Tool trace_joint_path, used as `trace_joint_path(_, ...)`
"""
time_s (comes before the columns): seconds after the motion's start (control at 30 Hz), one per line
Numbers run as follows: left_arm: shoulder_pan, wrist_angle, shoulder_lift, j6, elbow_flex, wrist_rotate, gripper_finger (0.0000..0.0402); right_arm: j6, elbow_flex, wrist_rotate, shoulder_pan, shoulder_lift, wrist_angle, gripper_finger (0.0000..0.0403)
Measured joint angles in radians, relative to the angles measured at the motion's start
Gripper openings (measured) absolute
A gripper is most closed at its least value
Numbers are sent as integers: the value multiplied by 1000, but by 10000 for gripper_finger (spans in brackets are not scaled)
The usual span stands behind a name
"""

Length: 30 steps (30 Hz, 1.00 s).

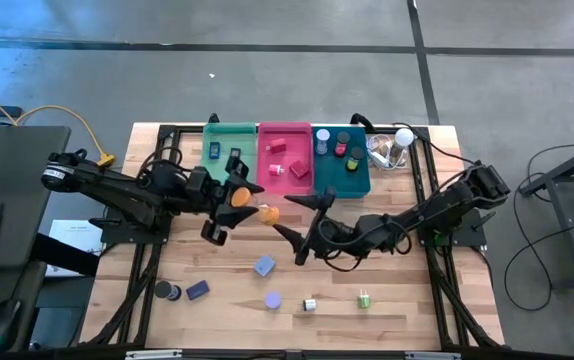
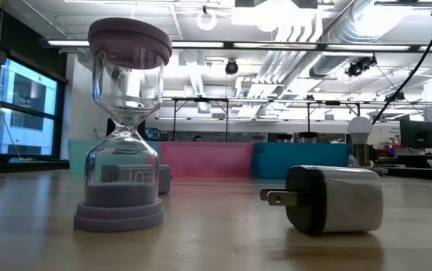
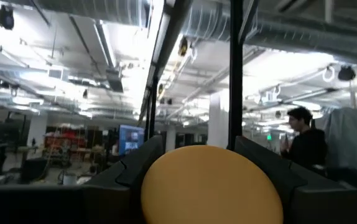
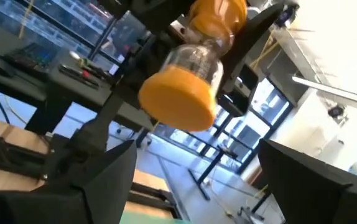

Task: Pick & Place Office items
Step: Put the yellow hourglass into the dark blue bin

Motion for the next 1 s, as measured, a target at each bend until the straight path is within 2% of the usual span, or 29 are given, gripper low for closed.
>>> trace_joint_path(0.37, 63, 70, 15, -36, 0, -27, 181, -119, 0, -83, -38, 0, 104, 325)
trace_joint_path(0.47, 85, 83, 27, -56, 0, -27, 181, -123, 0, -120, -57, 0, 102, 325)
trace_joint_path(0.63, 99, 94, 29, -56, 0, -24, 181, -118, 0, -126, -78, 0, 103, 325)
trace_joint_path(0.8, 112, 94, 33, -56, 0, -23, 181, -124, 0, -190, -96, 0, 119, 325)
trace_joint_path(1.0, 114, 107, 44, -56, 0, -23, 181, -139, 0, -200, -126, 0, 139, 325)
